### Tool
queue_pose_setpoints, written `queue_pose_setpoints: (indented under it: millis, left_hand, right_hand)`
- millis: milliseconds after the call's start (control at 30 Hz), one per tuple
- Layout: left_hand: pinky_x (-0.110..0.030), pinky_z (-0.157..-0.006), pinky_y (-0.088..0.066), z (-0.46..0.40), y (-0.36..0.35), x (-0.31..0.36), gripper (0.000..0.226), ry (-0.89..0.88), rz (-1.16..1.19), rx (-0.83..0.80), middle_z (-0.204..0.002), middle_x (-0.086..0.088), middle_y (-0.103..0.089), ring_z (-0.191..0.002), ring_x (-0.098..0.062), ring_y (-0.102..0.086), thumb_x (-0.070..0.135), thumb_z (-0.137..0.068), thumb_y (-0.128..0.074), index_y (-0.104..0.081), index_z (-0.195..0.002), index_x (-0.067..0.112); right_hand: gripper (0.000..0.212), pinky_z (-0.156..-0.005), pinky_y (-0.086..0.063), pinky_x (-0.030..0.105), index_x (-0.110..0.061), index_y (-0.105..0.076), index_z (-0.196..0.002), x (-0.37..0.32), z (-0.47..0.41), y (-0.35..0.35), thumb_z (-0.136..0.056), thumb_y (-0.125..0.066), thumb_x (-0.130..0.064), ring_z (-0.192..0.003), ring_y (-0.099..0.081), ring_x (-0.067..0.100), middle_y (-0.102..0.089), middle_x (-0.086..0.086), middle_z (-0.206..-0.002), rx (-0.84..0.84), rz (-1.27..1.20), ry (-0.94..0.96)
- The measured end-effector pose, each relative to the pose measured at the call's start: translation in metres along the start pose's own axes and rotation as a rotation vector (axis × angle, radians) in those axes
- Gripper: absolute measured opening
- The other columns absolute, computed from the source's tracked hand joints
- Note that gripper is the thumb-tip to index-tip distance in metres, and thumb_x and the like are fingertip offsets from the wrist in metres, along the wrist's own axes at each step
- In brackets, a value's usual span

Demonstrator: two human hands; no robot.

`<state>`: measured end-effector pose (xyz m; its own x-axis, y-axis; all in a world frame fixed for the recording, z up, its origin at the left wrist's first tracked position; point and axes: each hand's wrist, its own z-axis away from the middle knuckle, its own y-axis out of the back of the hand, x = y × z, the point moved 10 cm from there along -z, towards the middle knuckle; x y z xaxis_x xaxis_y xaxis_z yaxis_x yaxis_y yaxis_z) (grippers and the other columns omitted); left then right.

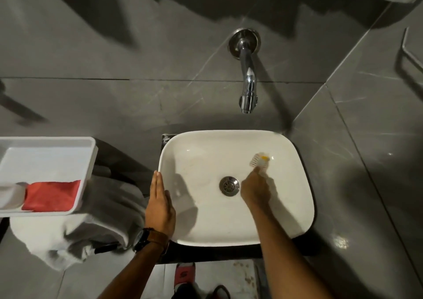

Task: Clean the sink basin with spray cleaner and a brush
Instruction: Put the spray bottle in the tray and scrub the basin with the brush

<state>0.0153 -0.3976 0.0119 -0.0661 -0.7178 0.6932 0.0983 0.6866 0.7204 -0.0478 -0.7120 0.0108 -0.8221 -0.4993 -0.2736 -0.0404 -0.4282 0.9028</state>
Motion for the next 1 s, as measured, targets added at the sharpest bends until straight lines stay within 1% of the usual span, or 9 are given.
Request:
queue_pose_setpoints:
  millis: [133, 200, 367, 533, 600, 667, 767, 867, 1000]
  left_hand:
    - [-0.036, -0.079, -0.057, -0.001, 0.0, -0.002, 0.061, 0.008, -0.019, -0.003, -0.165, -0.001, -0.012, -0.116, -0.028, -0.059, 0.017, -0.103, -0.038, -0.009, -0.157, 0.019]
    - [-0.035, -0.08, -0.057, -0.001, -0.003, -0.002, 0.066, 0.003, -0.033, -0.016, -0.165, -0.001, -0.01, -0.119, -0.027, -0.058, 0.017, -0.101, -0.042, -0.007, -0.157, 0.019]
    - [-0.048, -0.09, -0.056, -0.001, -0.001, -0.004, 0.06, -0.032, -0.003, -0.006, -0.165, 0.0, -0.011, -0.125, -0.032, -0.054, 0.018, -0.103, -0.035, -0.006, -0.156, 0.021]
    - [-0.049, -0.082, -0.058, 0.0, -0.002, -0.006, 0.059, -0.012, -0.003, 0.004, -0.165, 0.004, -0.011, -0.116, -0.034, -0.059, 0.022, -0.104, -0.034, -0.007, -0.156, 0.024]
    - [-0.049, -0.081, -0.059, -0.001, -0.002, -0.007, 0.059, -0.007, -0.006, 0.005, -0.165, 0.003, -0.011, -0.116, -0.034, -0.059, 0.021, -0.103, -0.034, -0.008, -0.156, 0.023]
    - [-0.048, -0.079, -0.059, 0.0, -0.002, -0.007, 0.06, -0.002, -0.01, 0.003, -0.165, 0.002, -0.011, -0.113, -0.034, -0.059, 0.02, -0.103, -0.035, -0.008, -0.156, 0.022]
    - [-0.043, -0.08, -0.058, 0.0, -0.002, -0.007, 0.059, 0.002, -0.002, 0.01, -0.165, 0.002, -0.012, -0.116, -0.032, -0.058, 0.018, -0.103, -0.036, -0.009, -0.156, 0.021]
    - [-0.039, -0.078, -0.057, -0.001, -0.003, -0.008, 0.06, -0.005, -0.009, 0.0, -0.165, 0.002, -0.01, -0.118, -0.032, -0.057, 0.02, -0.104, -0.035, -0.007, -0.156, 0.021]
    - [-0.038, -0.074, -0.057, -0.001, -0.004, -0.007, 0.059, -0.024, -0.02, 0.002, -0.165, -0.002, -0.012, -0.114, -0.034, -0.059, 0.021, -0.103, -0.035, -0.008, -0.156, 0.019]
  right_hand:
    - [0.055, -0.101, -0.049, 0.044, -0.019, -0.037, -0.155, -0.137, 0.067, -0.073, -0.102, -0.044, -0.015, -0.125, -0.06, 0.038, -0.061, 0.019, -0.137, -0.387, -0.096, 0.351]
    - [0.055, -0.101, -0.049, 0.046, -0.02, -0.038, -0.154, -0.164, 0.111, -0.09, -0.101, -0.049, -0.023, -0.124, -0.06, 0.038, -0.062, 0.017, -0.136, -0.473, -0.089, 0.473]
    - [0.038, -0.086, -0.054, 0.042, -0.022, -0.061, -0.127, -0.091, 0.104, -0.072, -0.091, -0.05, -0.02, -0.109, -0.068, 0.036, -0.071, 0.014, -0.117, -0.379, 0.292, 0.617]
    - [0.037, -0.089, -0.053, 0.036, -0.014, -0.057, -0.132, 0.0, 0.023, -0.003, -0.099, -0.043, -0.018, -0.112, -0.067, 0.027, -0.069, 0.007, -0.124, -0.06, 0.442, 0.329]
    - [0.036, -0.093, -0.05, 0.036, -0.016, -0.06, -0.129, 0.031, 0.011, 0.017, -0.098, -0.043, -0.017, -0.115, -0.064, 0.029, -0.067, 0.007, -0.128, -0.054, 0.479, 0.21]
    - [0.041, -0.098, -0.048, 0.039, -0.018, -0.059, -0.133, 0.053, 0.025, 0.015, -0.096, -0.042, -0.015, -0.12, -0.061, 0.031, -0.065, 0.008, -0.132, -0.176, 0.501, 0.143]
    - [0.039, -0.09, -0.052, 0.038, -0.015, -0.06, -0.128, 0.029, 0.092, -0.023, -0.093, -0.043, -0.017, -0.113, -0.066, 0.029, -0.069, 0.009, -0.123, -0.417, 0.516, 0.3]
    - [0.036, -0.087, -0.052, 0.042, -0.013, -0.061, -0.125, -0.054, 0.16, -0.07, -0.091, -0.049, -0.019, -0.111, -0.067, 0.038, -0.07, 0.015, -0.12, -0.606, 0.356, 0.581]
    - [0.036, -0.087, -0.054, 0.045, -0.013, -0.058, -0.132, -0.138, 0.122, -0.074, -0.098, -0.047, -0.014, -0.108, -0.068, 0.04, -0.07, 0.018, -0.118, -0.379, 0.253, 0.662]
